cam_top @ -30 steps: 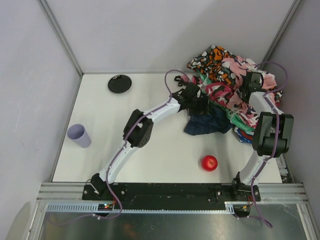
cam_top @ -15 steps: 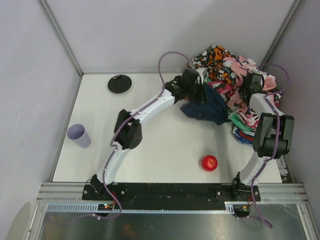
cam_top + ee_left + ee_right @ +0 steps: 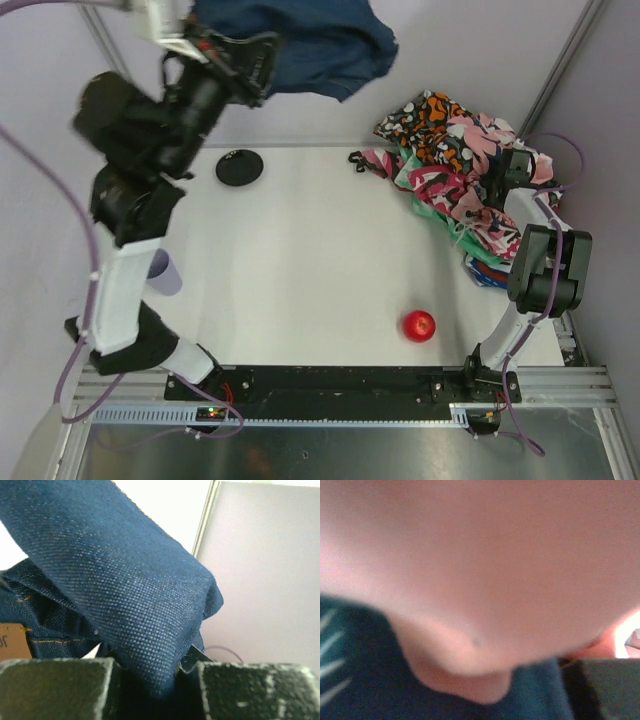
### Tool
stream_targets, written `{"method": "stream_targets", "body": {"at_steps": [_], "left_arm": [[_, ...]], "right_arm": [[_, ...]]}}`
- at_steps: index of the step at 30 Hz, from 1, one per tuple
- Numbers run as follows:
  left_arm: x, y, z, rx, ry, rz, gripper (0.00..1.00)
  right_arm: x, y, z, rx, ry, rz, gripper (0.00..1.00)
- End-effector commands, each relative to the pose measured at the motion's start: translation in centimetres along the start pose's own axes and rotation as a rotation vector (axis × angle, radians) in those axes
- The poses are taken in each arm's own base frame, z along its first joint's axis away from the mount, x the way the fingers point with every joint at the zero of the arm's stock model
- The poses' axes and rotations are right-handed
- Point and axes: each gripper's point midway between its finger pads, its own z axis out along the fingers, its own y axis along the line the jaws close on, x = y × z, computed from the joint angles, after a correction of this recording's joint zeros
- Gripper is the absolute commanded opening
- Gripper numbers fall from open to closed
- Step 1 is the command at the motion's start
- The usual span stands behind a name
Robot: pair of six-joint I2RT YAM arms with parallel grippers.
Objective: Pick out a specific cloth from the pile
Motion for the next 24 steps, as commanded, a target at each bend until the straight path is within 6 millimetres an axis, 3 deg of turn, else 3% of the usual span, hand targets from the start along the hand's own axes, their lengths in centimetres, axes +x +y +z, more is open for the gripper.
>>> {"method": "stream_targets", "body": {"at_steps": [1,3,6,8,11,14,18,21,24], "left_arm": [[0.1,2.3,0.1,-0.112,-0.010,0.103,0.01],[-0.6,3.4,-0.7,-0.166,-0.021,0.124,0.01],[0.5,5.0,-2.1,-0.243,0.014,0.153,0.01],[1.9,6.4,-3.7,-0.308,0.053,0.159,0.01],[5.7,8.9,-6.6,-0.421,0.135,0.151,0.01],[11.5,11.3,-10.1,-0.526,0.235,0.099,0.01],[22.6,14.6,-15.3,-0.657,0.431,-0.006,0.01],[30.6,17.4,-18.8,-0.731,0.601,-0.146,0.01],[37.1,19.5,-21.5,-0.798,0.769,-0.265,0.01]], "right_arm": [[5.1,-2.1,1.3,0.055,0.162,-0.002,0.44],[4.6,-1.9,0.7,0.040,0.152,0.004,0.50],[3.3,-1.2,-0.8,-0.002,0.123,0.013,0.60],[2.2,-0.9,-2.2,-0.026,0.095,0.021,0.68],[0.1,-0.9,-5.1,-0.037,0.037,0.044,0.91],[-2.1,-1.2,-8.7,-0.041,-0.039,0.076,0.98],[-5.3,-1.5,-15.3,-0.074,-0.180,0.124,0.99],[-6.6,-1.7,-19.7,-0.097,-0.271,0.126,0.99],[-7.5,-1.5,-24.0,-0.154,-0.358,0.129,0.99]]}}
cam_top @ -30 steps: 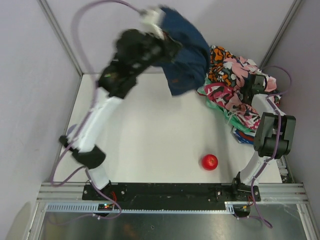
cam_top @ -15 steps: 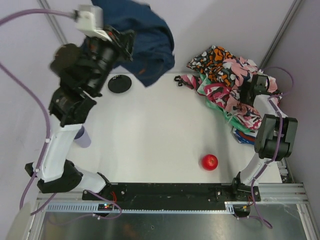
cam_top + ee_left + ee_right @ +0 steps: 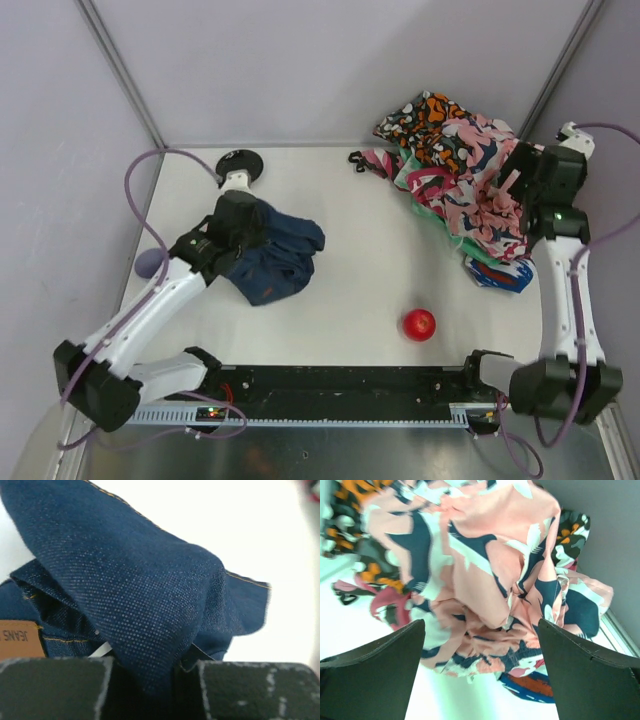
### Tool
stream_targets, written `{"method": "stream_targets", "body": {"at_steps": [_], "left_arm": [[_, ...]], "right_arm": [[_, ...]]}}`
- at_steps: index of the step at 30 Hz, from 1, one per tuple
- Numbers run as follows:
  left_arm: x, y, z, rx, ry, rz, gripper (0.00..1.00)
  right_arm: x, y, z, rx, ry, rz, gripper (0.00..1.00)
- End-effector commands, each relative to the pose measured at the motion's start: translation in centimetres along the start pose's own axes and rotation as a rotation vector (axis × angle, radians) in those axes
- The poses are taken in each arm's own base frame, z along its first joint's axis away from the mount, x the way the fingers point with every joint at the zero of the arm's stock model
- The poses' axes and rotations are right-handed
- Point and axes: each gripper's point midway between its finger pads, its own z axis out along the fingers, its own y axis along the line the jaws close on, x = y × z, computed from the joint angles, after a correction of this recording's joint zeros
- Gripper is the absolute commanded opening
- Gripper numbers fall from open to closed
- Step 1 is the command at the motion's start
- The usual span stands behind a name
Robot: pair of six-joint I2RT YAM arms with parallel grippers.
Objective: Pick out a specific cloth from the pile
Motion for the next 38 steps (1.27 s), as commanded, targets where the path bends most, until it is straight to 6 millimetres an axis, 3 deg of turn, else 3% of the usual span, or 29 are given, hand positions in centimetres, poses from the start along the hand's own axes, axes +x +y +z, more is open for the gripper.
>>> {"method": "stream_targets", "body": {"at_steps": [1,3,6,9,11,12,14,15,17,22,26,29,32,38], "left_arm": [[4.3,0.7,4.1,-0.002,0.150,-0.235,0.01],[6.6,1.0,5.6,-0.030,0.227,-0.230,0.05],[9.8,1.9,7.9,-0.112,0.316,-0.225,0.21],[12.9,2.0,9.6,-0.153,0.416,-0.245,0.31],[13.7,1.7,10.0,-0.141,0.460,-0.229,0.40],[13.4,1.5,9.8,-0.133,0.456,-0.226,0.45],[11.2,1.5,8.6,-0.119,0.395,-0.227,0.82],[9.6,1.4,7.6,-0.102,0.349,-0.228,0.91],[5.9,0.9,5.0,-0.047,0.249,-0.227,0.97],[-1.6,1.5,-2.8,0.024,0.012,-0.258,0.99],[-5.4,2.7,-8.1,0.048,-0.122,-0.262,1.00],[-7.5,2.5,-11.0,0.099,-0.192,-0.265,1.00],[-8.6,2.7,-12.6,0.114,-0.238,-0.272,1.00],[-8.3,3.3,-12.9,0.098,-0.249,-0.280,1.00]], "right_arm": [[-2.2,1.1,-5.5,-0.072,-0.089,0.014,0.99],[-2.7,2.4,-7.8,-0.160,-0.114,0.015,0.99],[-2.4,4.4,-10.3,-0.305,-0.113,0.014,0.99],[-1.4,5.5,-11.3,-0.397,-0.120,0.006,0.99],[-1.0,5.6,-11.7,-0.414,-0.124,0.009,1.00],[-0.8,5.5,-11.8,-0.417,-0.125,0.008,1.00],[-0.6,5.2,-12.3,-0.419,-0.141,0.004,0.99],[-0.6,5.1,-12.7,-0.420,-0.158,0.005,0.99],[-0.4,4.8,-13.3,-0.425,-0.180,0.008,0.99],[-0.1,4.4,-14.6,-0.440,-0.228,0.015,0.99],[-0.3,4.1,-15.4,-0.442,-0.258,0.009,0.99],[-0.3,3.9,-15.8,-0.441,-0.273,0.004,0.99],[-0.2,3.5,-16.0,-0.431,-0.297,0.002,0.99],[0.5,3.1,-15.7,-0.422,-0.311,0.001,0.99]]}}
